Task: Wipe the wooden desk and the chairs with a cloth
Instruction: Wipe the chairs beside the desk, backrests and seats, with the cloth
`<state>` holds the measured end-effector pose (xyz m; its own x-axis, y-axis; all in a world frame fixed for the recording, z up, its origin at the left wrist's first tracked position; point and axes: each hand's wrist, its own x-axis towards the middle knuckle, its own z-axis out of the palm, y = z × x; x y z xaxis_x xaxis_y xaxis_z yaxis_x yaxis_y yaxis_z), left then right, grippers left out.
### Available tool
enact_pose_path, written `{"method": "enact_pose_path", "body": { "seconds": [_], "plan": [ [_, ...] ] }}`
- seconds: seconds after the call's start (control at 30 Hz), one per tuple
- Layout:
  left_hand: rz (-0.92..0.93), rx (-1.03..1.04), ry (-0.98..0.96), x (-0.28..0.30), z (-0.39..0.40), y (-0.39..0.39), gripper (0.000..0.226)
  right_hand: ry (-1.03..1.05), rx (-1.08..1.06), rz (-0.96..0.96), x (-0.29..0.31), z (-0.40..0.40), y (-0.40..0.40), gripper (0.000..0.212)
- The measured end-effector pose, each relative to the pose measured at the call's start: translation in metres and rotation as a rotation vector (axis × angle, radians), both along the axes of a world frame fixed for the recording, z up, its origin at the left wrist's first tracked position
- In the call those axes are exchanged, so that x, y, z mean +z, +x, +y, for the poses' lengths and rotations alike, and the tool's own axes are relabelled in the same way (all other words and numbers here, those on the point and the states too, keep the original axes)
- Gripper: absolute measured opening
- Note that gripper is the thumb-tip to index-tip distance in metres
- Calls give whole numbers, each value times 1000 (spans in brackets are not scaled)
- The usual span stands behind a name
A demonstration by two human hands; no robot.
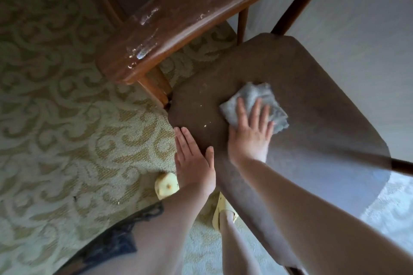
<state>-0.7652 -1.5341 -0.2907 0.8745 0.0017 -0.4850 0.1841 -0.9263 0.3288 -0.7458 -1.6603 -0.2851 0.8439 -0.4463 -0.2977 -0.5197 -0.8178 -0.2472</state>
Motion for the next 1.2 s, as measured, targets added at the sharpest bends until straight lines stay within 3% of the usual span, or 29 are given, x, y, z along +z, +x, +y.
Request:
{"method": "enact_pose_path", "body": {
  "seconds": [0.13, 0.2, 0.27, 0.37, 0.43, 0.5, 0.6, 0.67, 0.7, 0.77, 0.87, 0.93, 1.0, 1.13, 1.2],
  "plan": [
    [122, -46, 51, -1, 12, 1, 86, 171, 762, -5, 6, 19, -14, 60],
    [244, 30, 76, 3, 15, 1, 96, 200, 851, -111, 0, -16, -26, 57],
    [380, 117, 46, 10, 14, -2, 101, 45, 555, -167, -7, -55, -40, 62],
    [468, 178, 31, 14, 11, -5, 101, -53, -178, -30, -3, -59, -21, 65],
    [369, 147, 41, 15, 8, -4, 98, 20, -310, 24, 4, -22, 22, 63],
    [226, 109, 43, 16, 5, 0, 93, 101, -30, 5, 10, 20, 50, 63],
    [172, 2, 124, 19, -2, 13, 80, 194, 731, 12, 11, 39, 47, 55],
    [159, 10, 109, 21, -5, 21, 85, 199, 905, -91, 5, 2, 39, 55],
    [138, 32, 78, 21, -6, 24, 89, 181, 854, -172, 0, -19, 33, 56],
    [66, 40, 71, 22, -6, 25, 92, 55, 496, -234, -11, -62, 21, 58],
    [34, 86, 67, 23, -10, 27, 91, -44, -327, -64, -6, -86, 30, 59],
    [78, 158, 44, 22, -15, 28, 89, 6, -542, 21, 4, -70, 67, 59],
    [127, 208, 31, 22, -18, 29, 87, 79, -304, 31, 13, -38, 98, 58],
    [146, 2, 116, 26, -20, 33, 79, 162, 745, 15, 18, 21, 80, 56],
    [118, -101, 133, 25, -19, 33, 76, 161, 876, -57, 10, -7, 54, 56]
  ]
}}
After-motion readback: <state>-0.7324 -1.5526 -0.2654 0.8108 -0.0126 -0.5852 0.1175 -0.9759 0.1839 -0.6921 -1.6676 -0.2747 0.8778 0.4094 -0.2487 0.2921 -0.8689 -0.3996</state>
